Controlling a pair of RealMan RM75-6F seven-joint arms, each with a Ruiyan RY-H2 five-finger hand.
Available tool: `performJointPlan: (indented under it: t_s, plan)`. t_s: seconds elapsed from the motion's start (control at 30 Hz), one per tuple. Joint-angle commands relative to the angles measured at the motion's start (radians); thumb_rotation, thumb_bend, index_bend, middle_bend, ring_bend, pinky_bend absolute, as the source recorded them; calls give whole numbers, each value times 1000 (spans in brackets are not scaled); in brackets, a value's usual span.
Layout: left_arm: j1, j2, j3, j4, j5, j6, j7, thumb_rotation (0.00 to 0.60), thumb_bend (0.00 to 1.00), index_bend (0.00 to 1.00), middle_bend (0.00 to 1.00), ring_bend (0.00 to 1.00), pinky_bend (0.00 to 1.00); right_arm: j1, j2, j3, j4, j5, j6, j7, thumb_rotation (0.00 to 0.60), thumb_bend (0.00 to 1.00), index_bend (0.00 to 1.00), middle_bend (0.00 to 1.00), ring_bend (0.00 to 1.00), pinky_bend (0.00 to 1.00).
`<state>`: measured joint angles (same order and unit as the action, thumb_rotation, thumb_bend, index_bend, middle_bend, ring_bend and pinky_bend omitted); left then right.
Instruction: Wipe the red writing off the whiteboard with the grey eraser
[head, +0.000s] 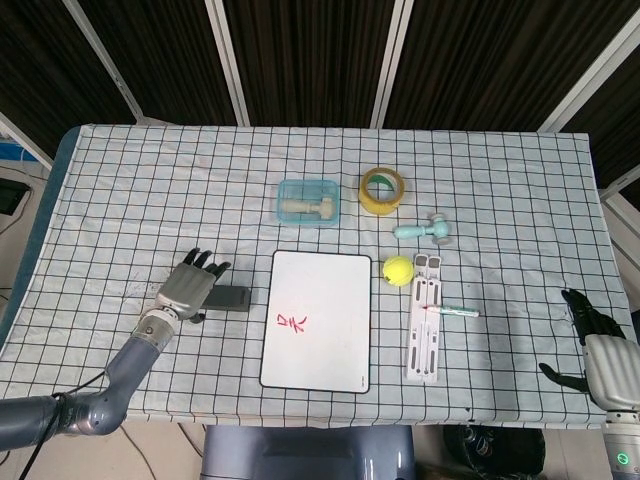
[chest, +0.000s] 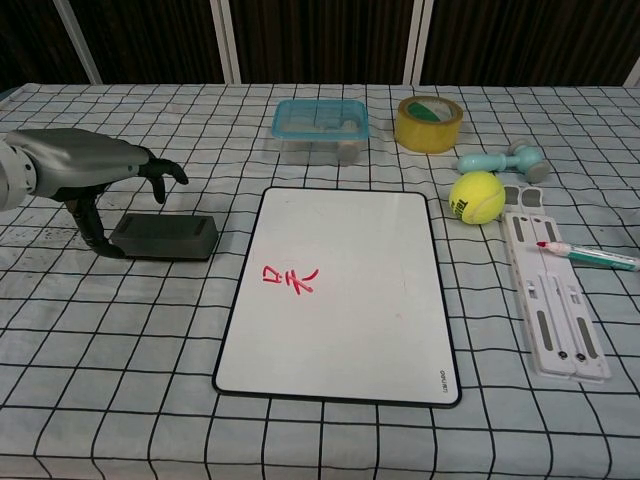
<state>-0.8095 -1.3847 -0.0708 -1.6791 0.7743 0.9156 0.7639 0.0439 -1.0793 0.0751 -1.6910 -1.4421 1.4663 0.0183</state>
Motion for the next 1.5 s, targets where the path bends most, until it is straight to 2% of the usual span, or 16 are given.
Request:
performJointPlan:
  t_s: [0.03, 0.43, 1.5]
  plan:
    - [-5, -7, 3, 1, 10, 8, -3, 600, 166, 166, 264, 0, 19, 0, 1, 0, 0, 0, -1, 1, 600, 78, 59, 99, 200, 214]
    - [-34, -59, 28, 50, -1, 19, 18, 600, 179, 296, 334, 0, 19, 1, 6, 0, -6, 7, -8, 5, 600, 78, 59, 99, 200, 214]
    - [-74, -89, 52, 62, -35, 74, 66, 600, 207, 354, 390, 0, 19, 4, 12, -3, -11, 16, -22, 2, 600, 78, 59, 99, 200, 215]
